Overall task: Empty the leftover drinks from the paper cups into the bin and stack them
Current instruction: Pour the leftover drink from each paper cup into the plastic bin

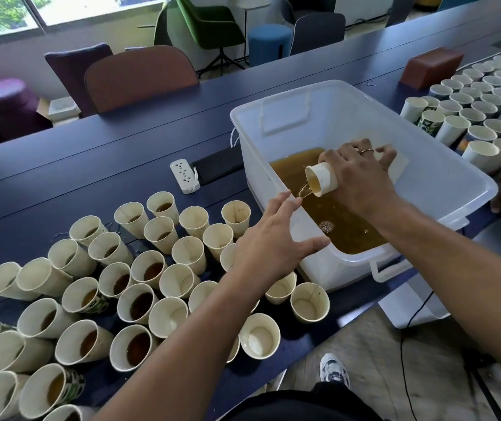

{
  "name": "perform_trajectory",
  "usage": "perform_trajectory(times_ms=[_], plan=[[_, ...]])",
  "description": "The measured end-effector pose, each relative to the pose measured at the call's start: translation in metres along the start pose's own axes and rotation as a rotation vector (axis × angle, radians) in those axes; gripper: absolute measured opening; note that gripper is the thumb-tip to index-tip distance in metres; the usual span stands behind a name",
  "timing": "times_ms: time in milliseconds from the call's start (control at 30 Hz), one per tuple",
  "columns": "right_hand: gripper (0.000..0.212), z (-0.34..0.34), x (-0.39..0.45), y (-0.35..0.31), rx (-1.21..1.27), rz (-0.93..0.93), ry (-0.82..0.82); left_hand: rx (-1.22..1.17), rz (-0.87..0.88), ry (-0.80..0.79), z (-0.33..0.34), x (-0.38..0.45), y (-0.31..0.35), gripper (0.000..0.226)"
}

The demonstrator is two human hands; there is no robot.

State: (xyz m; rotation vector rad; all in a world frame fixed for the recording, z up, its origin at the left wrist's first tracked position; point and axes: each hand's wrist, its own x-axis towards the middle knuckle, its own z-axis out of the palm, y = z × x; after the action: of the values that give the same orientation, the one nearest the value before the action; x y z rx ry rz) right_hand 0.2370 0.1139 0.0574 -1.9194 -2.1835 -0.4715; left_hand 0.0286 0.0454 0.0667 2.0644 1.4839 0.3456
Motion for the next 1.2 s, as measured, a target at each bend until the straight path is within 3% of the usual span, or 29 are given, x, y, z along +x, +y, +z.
perform_trajectory(times_ms=[300,600,667,800,967,1067,1200], plan=[[0.065,0.001,0.000,0.001,-0.014,0.004,-0.001,-0.003,0.003,-0.001,0.000,-0.001,0.001,0.086],[0.054,0.004,0.000,0.004,0.076,0.097,0.110,-0.007,-0.001,0.001,0.000,-0.001,0.001,0.087],[0.053,0.004,-0.001,0.004,0.046,0.089,0.046,-0.008,0.004,0.005,0.000,-0.001,0.000,0.087],[0.052,0.008,-0.003,0.002,-0.002,0.074,-0.230,-0.008,0.006,0.004,0.001,-0.001,0.000,0.086],[0.055,0.003,0.001,-0.001,0.190,0.185,-0.158,-0.031,0.006,0.035,0.003,0.000,-0.002,0.086],[0.062,-0.010,0.006,-0.012,0.292,0.204,-0.129,-0.142,0.023,0.038,-0.003,-0.003,-0.007,0.075],[0.071,-0.041,0.011,-0.045,0.510,0.202,-0.084,-0.373,-0.030,0.193,-0.034,-0.013,-0.028,0.036]])
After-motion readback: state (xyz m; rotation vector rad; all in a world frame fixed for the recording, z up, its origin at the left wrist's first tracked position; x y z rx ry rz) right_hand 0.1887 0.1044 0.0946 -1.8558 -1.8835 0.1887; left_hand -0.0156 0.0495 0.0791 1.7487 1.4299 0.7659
